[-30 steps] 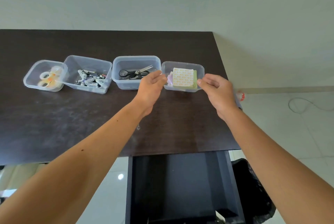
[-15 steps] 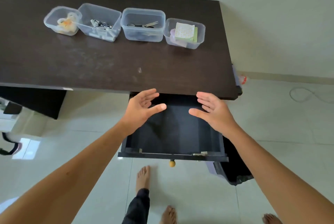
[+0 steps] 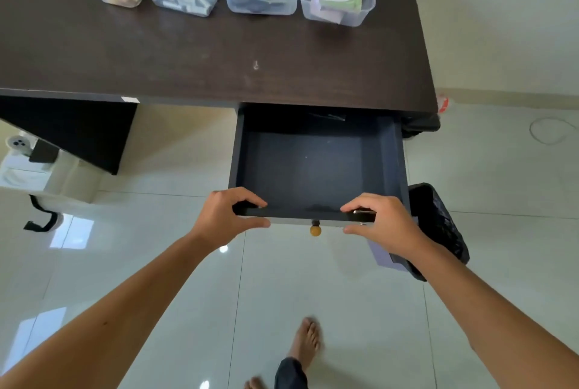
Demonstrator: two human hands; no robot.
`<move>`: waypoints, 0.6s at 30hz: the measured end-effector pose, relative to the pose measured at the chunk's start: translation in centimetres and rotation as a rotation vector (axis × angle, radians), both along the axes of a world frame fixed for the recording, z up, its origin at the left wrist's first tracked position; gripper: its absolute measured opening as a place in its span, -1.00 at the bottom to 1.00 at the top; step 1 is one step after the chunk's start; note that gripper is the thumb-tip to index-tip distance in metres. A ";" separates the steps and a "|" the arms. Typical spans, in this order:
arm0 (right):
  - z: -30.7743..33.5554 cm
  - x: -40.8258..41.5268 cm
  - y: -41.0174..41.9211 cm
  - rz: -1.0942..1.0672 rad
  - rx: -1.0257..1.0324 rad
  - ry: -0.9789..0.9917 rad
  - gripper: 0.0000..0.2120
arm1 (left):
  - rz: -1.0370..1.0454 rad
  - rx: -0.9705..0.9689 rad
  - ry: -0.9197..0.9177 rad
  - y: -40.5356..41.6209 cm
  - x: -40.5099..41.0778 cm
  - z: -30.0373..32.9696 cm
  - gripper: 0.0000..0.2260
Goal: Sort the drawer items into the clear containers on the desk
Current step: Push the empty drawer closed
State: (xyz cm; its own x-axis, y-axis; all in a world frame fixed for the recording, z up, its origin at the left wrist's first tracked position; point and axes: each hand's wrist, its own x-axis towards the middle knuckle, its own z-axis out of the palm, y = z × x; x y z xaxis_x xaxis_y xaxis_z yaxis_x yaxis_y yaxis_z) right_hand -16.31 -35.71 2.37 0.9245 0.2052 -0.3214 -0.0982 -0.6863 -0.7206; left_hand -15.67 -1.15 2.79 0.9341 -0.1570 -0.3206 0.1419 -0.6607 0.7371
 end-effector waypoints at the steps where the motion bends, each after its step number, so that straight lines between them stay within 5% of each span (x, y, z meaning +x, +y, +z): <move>1: -0.3 -0.1 -0.1 -0.018 0.008 -0.028 -0.68 | 0.000 0.002 -0.018 0.0 0.0 -0.2 -0.71; 18: -0.4 -0.1 0.1 -0.102 0.069 -0.259 -0.71 | 0.018 -0.080 -0.184 1.0 1.5 -1.3 -0.73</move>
State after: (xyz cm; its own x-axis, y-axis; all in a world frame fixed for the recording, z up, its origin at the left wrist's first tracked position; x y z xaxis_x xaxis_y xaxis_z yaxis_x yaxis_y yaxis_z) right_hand -16.40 -35.60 1.94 0.9909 0.1202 -0.0602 0.0294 -0.6310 -0.7752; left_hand -14.13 -0.15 1.46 0.9787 -0.1576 -0.1316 0.0116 -0.5978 0.8015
